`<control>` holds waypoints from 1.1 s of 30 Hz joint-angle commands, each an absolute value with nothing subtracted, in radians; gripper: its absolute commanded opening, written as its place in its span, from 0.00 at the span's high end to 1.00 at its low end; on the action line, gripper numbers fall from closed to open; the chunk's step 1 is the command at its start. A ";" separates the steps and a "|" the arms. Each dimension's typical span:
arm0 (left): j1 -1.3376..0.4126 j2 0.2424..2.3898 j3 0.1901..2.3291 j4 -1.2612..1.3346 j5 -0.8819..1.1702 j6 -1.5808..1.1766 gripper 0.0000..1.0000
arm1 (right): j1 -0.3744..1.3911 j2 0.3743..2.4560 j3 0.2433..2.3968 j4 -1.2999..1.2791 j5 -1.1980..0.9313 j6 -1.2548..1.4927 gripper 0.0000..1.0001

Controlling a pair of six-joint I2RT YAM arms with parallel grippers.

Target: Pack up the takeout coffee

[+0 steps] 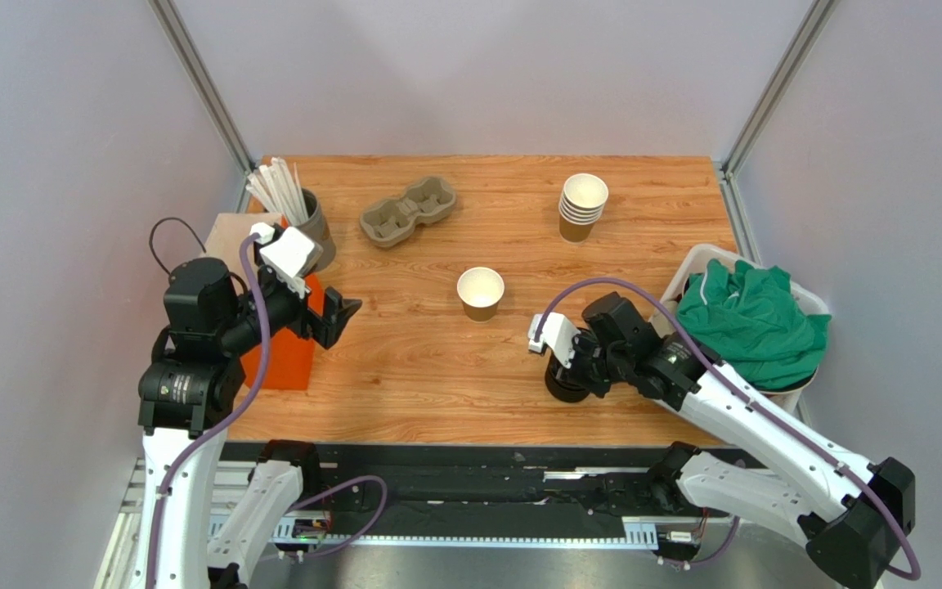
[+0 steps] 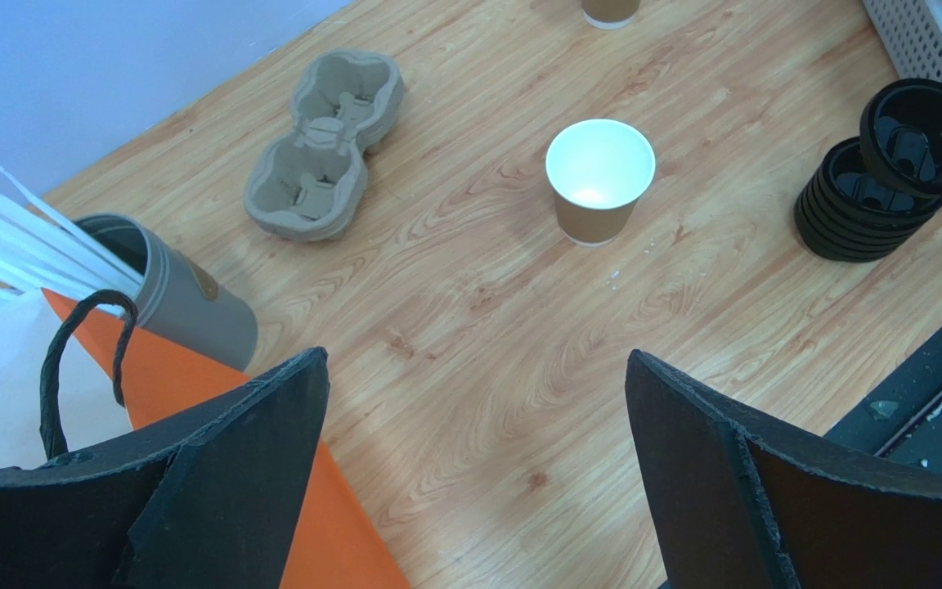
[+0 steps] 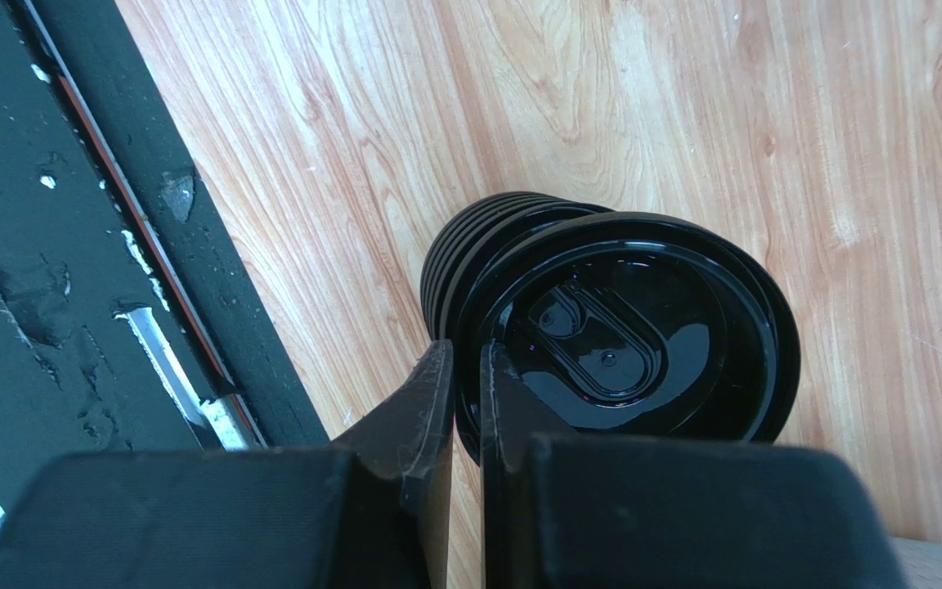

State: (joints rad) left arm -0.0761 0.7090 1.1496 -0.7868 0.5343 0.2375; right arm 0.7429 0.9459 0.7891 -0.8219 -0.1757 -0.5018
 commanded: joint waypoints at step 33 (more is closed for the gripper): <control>-0.526 0.775 1.385 -0.943 0.510 1.199 0.01 | 0.749 1.229 1.672 -1.359 -0.830 -0.629 0.89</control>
